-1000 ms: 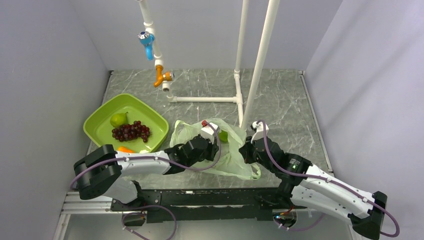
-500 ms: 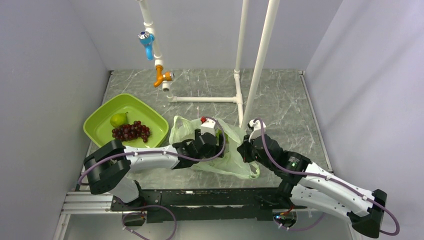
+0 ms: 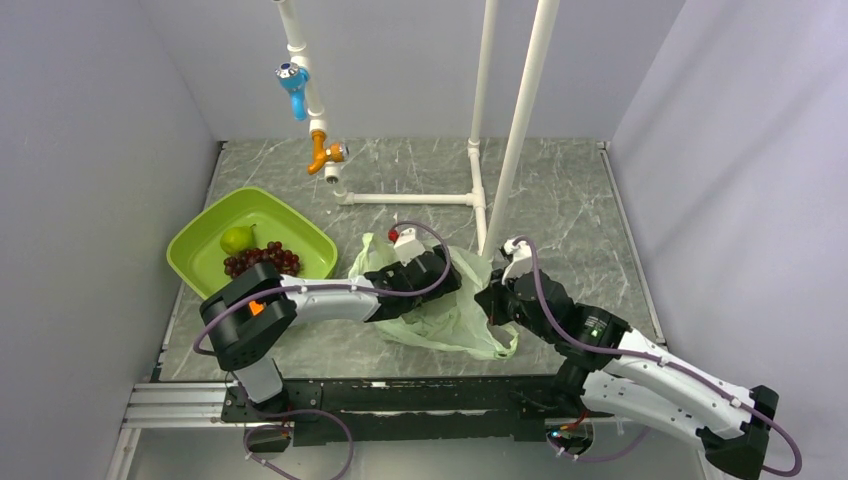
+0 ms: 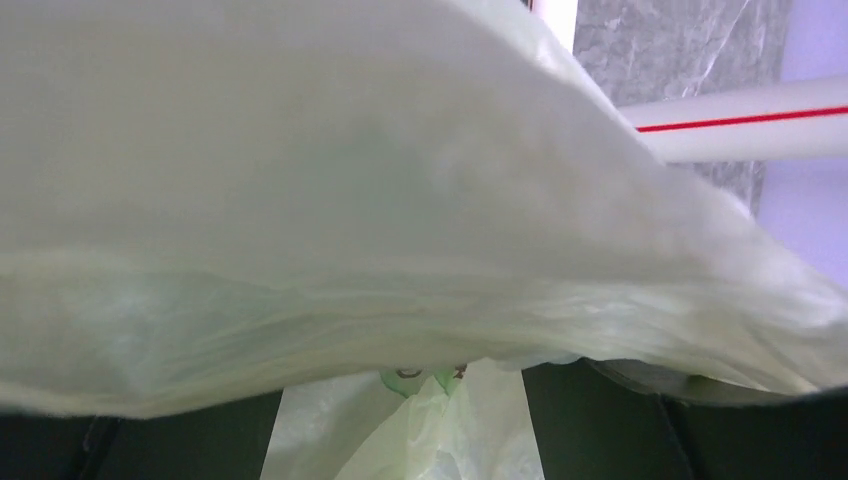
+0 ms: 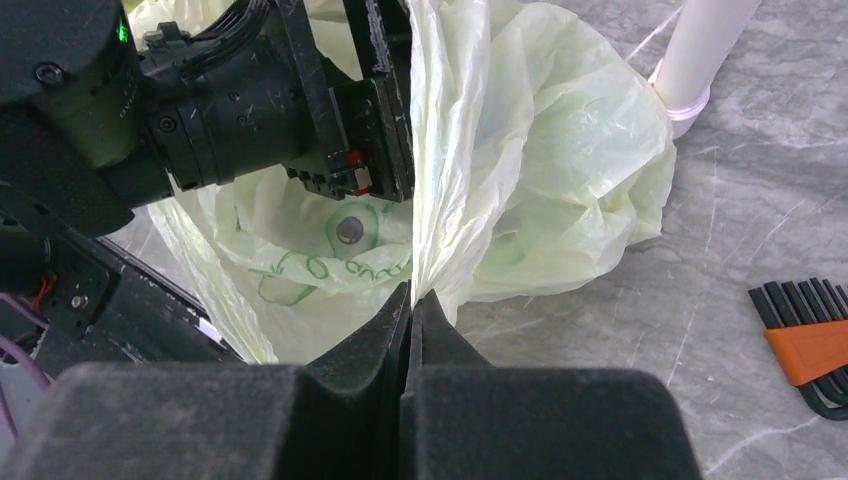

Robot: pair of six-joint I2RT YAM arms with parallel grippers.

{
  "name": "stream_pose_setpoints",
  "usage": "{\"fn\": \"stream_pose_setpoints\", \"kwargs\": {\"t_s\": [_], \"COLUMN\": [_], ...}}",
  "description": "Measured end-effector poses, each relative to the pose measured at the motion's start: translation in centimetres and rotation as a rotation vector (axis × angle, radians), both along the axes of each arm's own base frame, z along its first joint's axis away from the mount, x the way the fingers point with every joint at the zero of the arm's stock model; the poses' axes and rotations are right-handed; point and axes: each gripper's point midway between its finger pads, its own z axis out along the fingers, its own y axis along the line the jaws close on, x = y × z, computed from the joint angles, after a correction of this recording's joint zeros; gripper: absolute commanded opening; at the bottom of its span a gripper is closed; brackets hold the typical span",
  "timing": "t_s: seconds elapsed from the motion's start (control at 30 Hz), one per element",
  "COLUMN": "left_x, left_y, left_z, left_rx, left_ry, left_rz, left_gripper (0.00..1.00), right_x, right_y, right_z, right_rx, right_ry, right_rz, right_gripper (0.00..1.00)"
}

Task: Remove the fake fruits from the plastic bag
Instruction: Take out the fake fruit from the plastic bag.

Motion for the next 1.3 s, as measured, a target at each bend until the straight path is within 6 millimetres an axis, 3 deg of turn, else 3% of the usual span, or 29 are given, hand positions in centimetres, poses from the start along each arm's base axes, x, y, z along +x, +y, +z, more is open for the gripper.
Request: {"fn": "stream_pose_setpoints", "kwargs": {"t_s": [0.1,0.2,0.43,0.63,0.87,1.03,1.3], "left_x": [0.2,0.6,0.9,0.8,0.0,0.6,2.2], "left_y": [-0.1,0.2,2.2,2.9,3.7,2.8,1.2], "left_z": [0.1,0.2,0.4,0.7,-0.1,-0.5,-1.4], "left_rx": [-0.047,-0.079,-0.054,-0.031,-0.012,-0.015,-0.021], "left_ry": [0.023,0.027,0.004,-0.036,-0.064,-0.062,-0.045], "left_rz": [0.061,0.123,0.200,0.176,0.137,0.147,0.198], "left_gripper": [0.79,0.71,0.69,0.87,0.83,0.91,0.96], "right_x": [0.0,0.0,-0.1,-0.1,-0.2,-0.4,-0.5], "right_y": [-0.1,-0.1,-0.2,-0.2,-0.3,-0.1,0.0], "right_z": [0.2,0.3,0.6,0.7,0.9,1.1,1.0], "right_rx": [0.005,0.005,0.014,0.014,0.015,0.024,0.026], "right_ry": [-0.005,-0.010,-0.021,-0.028,-0.029,-0.025,-0.022], "right_rz": [0.001,0.003,0.004,0.008,0.010,0.025,0.032], "right_gripper": [0.00,0.00,0.00,0.00,0.00,0.00,0.00]}}
